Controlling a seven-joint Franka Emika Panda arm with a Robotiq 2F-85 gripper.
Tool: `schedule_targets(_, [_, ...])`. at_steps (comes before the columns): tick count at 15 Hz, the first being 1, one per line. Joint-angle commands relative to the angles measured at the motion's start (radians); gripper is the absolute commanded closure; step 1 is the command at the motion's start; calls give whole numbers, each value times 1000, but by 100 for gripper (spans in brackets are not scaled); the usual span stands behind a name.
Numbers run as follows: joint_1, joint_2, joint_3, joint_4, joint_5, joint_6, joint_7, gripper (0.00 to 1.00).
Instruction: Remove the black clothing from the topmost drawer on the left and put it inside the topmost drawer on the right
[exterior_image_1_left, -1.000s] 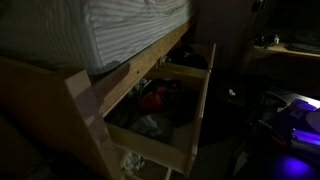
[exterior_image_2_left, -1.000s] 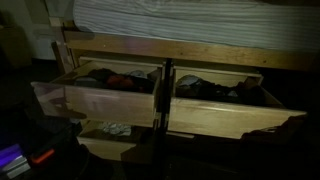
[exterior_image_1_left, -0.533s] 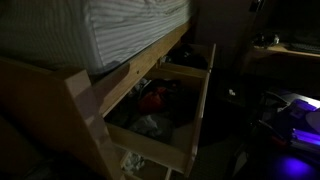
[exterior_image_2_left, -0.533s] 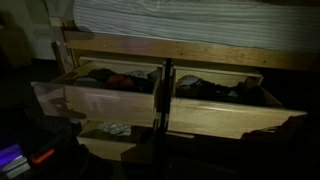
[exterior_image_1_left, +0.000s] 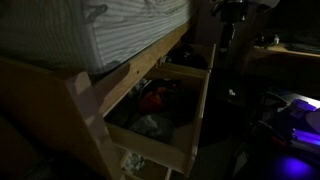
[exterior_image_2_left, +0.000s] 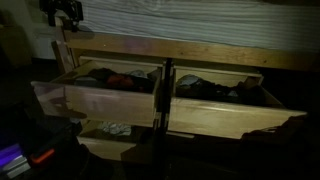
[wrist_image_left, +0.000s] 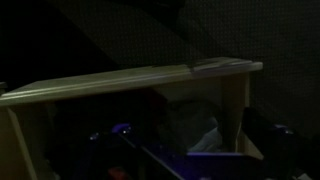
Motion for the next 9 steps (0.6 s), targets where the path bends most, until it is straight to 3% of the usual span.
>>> schedule_targets(1, [1, 24, 20, 12, -13, 16, 9, 0])
schedule_targets(3, [4, 46, 30, 30, -23, 20, 14, 0])
schedule_targets(5, [-6, 58, 33, 5, -47, 104, 57, 0])
schedule_targets(7, [-20, 146, 28, -16, -66, 282, 80, 0])
schedule_targets(9, [-31, 204, 36, -27, -159, 432, 155, 0])
